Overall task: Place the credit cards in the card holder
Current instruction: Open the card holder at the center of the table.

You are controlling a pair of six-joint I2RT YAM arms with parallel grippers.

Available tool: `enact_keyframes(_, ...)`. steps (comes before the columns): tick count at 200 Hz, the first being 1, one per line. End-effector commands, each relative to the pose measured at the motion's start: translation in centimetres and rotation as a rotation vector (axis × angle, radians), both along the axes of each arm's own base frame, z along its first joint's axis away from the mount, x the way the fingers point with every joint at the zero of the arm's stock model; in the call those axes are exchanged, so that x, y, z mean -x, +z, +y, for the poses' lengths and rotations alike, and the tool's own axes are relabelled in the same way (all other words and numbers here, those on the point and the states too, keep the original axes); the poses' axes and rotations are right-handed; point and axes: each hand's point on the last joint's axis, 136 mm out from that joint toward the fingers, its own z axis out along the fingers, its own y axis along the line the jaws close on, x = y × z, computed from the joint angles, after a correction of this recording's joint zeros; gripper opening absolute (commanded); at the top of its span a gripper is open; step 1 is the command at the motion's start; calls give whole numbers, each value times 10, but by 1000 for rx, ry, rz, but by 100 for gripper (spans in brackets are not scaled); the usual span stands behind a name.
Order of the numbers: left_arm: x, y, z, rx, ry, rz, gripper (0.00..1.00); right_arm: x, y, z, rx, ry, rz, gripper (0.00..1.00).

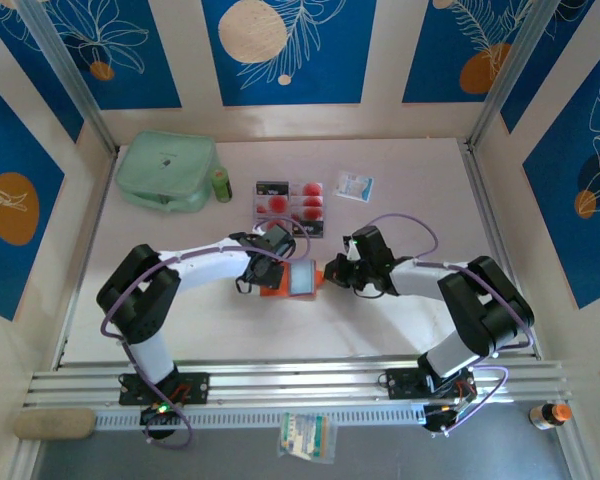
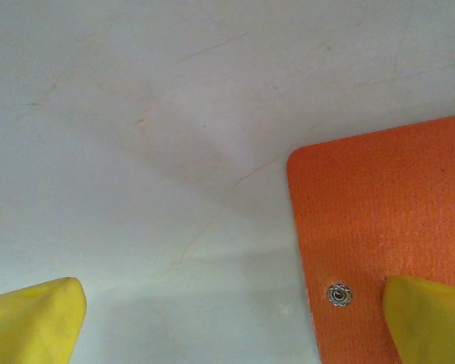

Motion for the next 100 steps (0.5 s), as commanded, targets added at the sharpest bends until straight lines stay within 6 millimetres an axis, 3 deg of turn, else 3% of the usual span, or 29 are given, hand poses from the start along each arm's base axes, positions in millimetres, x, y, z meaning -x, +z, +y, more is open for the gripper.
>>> enact_keyframes(1,6,-1,2,-2,11,7,100,-2,42,19,-209,81,-87,0)
enact_keyframes(52,8,-7,8,-21,20,11,100,5,50,19,-339,125,-99,0)
enact_keyframes(100,8,-4,8,-21,18,7,100,9,23,11,-314,89,-13,0)
